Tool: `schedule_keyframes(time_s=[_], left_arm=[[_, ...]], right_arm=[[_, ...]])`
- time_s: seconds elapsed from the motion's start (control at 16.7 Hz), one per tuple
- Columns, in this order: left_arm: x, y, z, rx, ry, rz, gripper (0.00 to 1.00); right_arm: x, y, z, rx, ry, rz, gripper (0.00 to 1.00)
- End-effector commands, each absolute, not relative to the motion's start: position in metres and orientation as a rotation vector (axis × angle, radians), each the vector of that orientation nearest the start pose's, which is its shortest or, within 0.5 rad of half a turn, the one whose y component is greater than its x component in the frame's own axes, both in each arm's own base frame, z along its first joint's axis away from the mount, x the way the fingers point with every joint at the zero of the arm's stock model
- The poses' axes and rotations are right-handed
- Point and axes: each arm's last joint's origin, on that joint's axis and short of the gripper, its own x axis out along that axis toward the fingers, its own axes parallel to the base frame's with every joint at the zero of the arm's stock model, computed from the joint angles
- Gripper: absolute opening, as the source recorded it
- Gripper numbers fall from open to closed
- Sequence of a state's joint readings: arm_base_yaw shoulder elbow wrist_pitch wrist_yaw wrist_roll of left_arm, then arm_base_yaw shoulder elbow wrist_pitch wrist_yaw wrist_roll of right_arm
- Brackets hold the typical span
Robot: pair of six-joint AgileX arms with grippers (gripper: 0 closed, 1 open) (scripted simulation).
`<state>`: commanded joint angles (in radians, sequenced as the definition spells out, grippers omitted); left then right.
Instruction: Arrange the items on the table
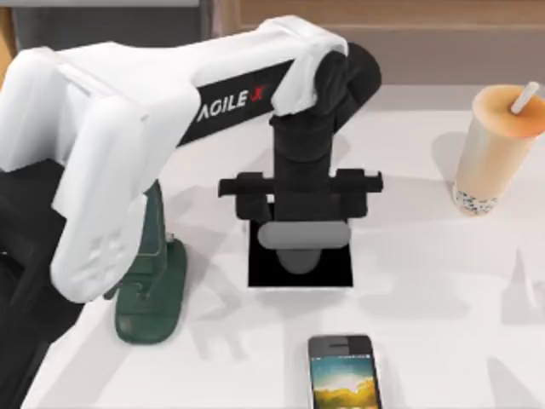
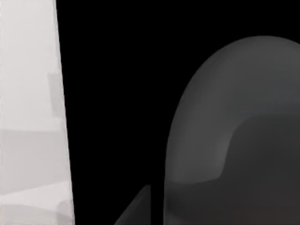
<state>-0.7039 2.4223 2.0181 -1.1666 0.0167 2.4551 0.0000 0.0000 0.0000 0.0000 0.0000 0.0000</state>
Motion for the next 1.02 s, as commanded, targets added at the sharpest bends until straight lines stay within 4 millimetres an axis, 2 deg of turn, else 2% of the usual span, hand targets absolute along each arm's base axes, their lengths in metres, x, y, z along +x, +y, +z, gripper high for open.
schedule_keyframes(time_s=[0.06,0.12,0.78,1.02], left_arm=[[0.364,-0.302,0.134,-2.215,0.016,2.231,0.98],[0.364,-0.302,0.134,-2.215,0.016,2.231,1.00],[0.364,-0.303,0.138,-2.237,-0.002,2.236,1.00],[0.355,-0.308,0.150,-2.338,-0.161,2.296,1.00]], right_arm=[[0.106,-0.001,0.160,0.000,0.000,0.000,1.00],[0.106,-0.001,0.160,0.000,0.000,0.000,1.00],[0.106,-0.001,0.160,0.000,0.000,0.000,1.00],[0.106,-0.001,0.160,0.000,0.000,0.000,1.00]])
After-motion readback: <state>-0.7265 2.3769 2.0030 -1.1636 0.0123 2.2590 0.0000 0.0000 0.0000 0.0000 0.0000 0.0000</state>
